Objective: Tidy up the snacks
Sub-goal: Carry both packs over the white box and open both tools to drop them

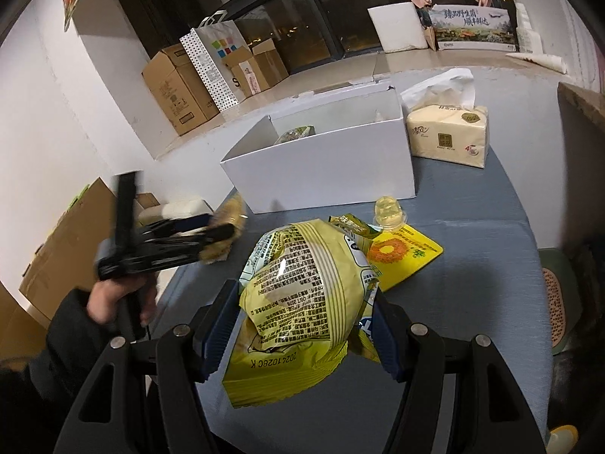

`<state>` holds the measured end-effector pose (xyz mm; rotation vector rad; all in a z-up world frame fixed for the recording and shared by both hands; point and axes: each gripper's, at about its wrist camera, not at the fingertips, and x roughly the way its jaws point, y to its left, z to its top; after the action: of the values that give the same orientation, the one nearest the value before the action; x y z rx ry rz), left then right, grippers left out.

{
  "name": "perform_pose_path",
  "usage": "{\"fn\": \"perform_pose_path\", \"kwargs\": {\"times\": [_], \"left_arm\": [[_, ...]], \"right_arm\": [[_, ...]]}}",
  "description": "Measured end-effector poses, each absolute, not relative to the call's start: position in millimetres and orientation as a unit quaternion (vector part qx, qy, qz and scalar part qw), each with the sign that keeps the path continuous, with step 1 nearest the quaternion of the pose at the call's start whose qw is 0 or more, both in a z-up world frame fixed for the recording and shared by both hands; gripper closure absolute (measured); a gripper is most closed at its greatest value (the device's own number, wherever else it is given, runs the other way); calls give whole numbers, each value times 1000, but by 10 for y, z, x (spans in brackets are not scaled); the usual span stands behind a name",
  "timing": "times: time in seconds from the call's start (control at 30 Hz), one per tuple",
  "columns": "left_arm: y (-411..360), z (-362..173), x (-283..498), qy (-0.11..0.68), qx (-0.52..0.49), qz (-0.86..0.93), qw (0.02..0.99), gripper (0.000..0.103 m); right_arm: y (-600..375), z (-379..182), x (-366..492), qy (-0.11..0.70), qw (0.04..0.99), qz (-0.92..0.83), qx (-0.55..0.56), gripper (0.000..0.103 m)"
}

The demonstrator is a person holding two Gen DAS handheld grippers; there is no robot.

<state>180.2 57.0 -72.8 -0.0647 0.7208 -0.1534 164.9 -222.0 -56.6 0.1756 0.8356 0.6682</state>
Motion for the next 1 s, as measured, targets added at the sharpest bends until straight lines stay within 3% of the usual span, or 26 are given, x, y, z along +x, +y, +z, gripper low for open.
{"fn": "perform_pose_path", "kwargs": {"times": [0.3,0.7,0.77,0.8,0.83,0.87,1.0], "left_arm": [[613,2,2114,287,-86,-87,950,28],[599,21,3318,309,-68,-67,946,27],[571,-47,3437,326,-52,-71,941,25],[559,-101,3502,343,-47,-76,935,21],[558,-156,3542,356,-46,-74,930,7],[571,-210,3557,361,-47,-66,929,0],[604,-329,3514,366,-50,-56,927,0]], "right_arm": [[-1944,-175,2471,363,877,305,80,34],[-1545,-135,3891,396,875,260,95,34],[-1499,-149,3994,399,877,254,80,31],[-1471,-183,4061,412,873,252,71,25],[-1455,-218,4096,423,866,256,70,19],[-1459,-245,4108,428,863,259,68,10],[-1549,-282,4063,412,880,228,58,8]]}}
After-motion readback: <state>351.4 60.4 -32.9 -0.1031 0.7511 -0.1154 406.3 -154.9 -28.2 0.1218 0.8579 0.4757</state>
